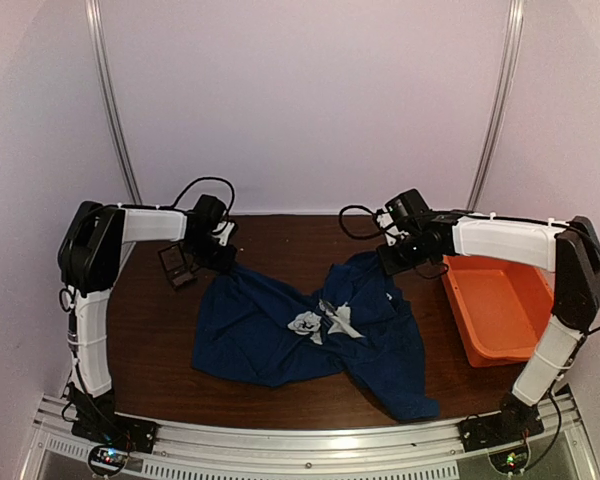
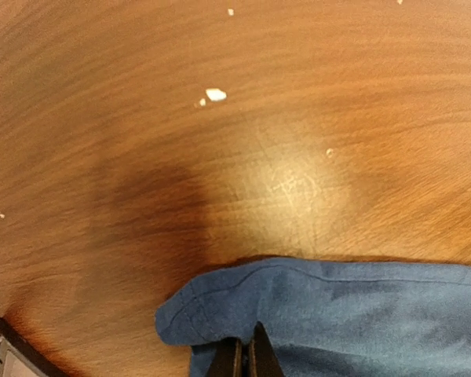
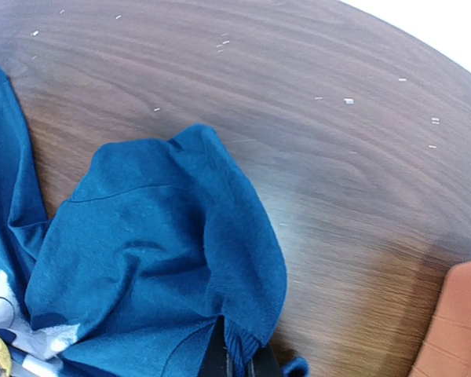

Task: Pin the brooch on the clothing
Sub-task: Pick up the clothing with brooches from the center of the board, then flatten out the clothing with brooches at the center of the board.

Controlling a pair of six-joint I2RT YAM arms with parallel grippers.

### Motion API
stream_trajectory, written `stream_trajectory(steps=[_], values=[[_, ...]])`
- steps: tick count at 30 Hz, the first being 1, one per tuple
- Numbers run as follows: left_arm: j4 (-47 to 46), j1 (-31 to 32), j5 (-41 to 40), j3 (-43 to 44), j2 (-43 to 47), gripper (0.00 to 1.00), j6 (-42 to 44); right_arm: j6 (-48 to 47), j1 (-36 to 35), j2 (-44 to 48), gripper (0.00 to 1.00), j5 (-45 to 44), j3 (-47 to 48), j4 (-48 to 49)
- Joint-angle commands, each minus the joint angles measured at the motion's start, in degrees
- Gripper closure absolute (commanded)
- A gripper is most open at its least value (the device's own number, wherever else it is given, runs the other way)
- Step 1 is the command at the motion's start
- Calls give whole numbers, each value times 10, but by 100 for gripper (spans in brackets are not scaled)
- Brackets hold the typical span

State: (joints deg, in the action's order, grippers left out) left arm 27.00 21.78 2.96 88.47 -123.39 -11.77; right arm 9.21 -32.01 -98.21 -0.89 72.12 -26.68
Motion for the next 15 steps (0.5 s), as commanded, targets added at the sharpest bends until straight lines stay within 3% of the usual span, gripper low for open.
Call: stream_trajectory(steps=[1, 15], values=[[-38, -3, -7, -21, 80, 100, -21, -5, 14, 38, 100, -61, -20, -6], [-123, -3, -8, -93, 263, 100, -36, -23, 40, 135, 100, -64, -59, 73]])
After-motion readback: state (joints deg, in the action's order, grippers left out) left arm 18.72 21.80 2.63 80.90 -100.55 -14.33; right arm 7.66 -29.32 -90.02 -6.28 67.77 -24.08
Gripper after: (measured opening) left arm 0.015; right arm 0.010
